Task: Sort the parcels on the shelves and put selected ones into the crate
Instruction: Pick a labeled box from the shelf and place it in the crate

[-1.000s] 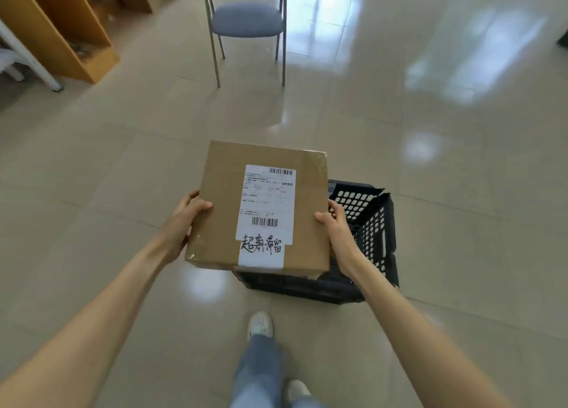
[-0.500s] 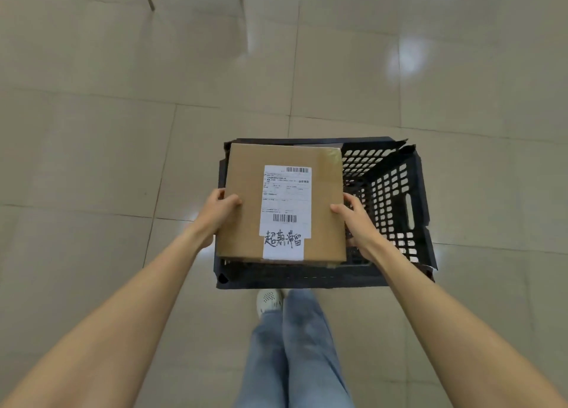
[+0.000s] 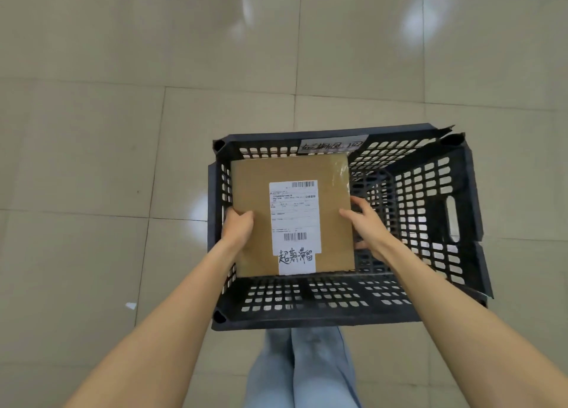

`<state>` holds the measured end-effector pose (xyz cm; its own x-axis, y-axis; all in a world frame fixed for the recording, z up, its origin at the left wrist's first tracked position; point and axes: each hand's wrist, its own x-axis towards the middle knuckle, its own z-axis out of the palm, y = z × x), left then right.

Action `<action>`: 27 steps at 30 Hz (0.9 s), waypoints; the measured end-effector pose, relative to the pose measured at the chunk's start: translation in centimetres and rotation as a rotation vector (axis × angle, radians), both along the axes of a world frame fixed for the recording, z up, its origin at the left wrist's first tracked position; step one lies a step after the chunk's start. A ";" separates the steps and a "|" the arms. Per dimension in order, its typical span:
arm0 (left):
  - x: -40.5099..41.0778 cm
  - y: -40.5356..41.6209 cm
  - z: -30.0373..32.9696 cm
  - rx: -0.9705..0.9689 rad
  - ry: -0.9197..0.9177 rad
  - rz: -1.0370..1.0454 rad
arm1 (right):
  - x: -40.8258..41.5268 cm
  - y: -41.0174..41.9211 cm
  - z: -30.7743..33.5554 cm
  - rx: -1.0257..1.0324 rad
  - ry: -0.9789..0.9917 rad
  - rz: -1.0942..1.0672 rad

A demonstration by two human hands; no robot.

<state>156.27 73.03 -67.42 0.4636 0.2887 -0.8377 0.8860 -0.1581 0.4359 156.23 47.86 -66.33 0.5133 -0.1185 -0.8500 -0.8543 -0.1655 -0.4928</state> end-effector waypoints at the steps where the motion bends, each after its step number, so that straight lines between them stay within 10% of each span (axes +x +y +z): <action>1: 0.0 -0.1 -0.5 0.003 -0.003 0.009 | 0.2 0.1 -0.7 0.002 0.004 0.003; 18: 0.2 -1.3 -4.2 0.214 -0.071 -0.106 | 0.3 0.1 -5.8 -0.061 0.016 0.059; 27: 1.1 -3.0 2.5 0.611 -0.422 -0.683 | 3.4 1.5 0.6 -0.536 -0.198 0.593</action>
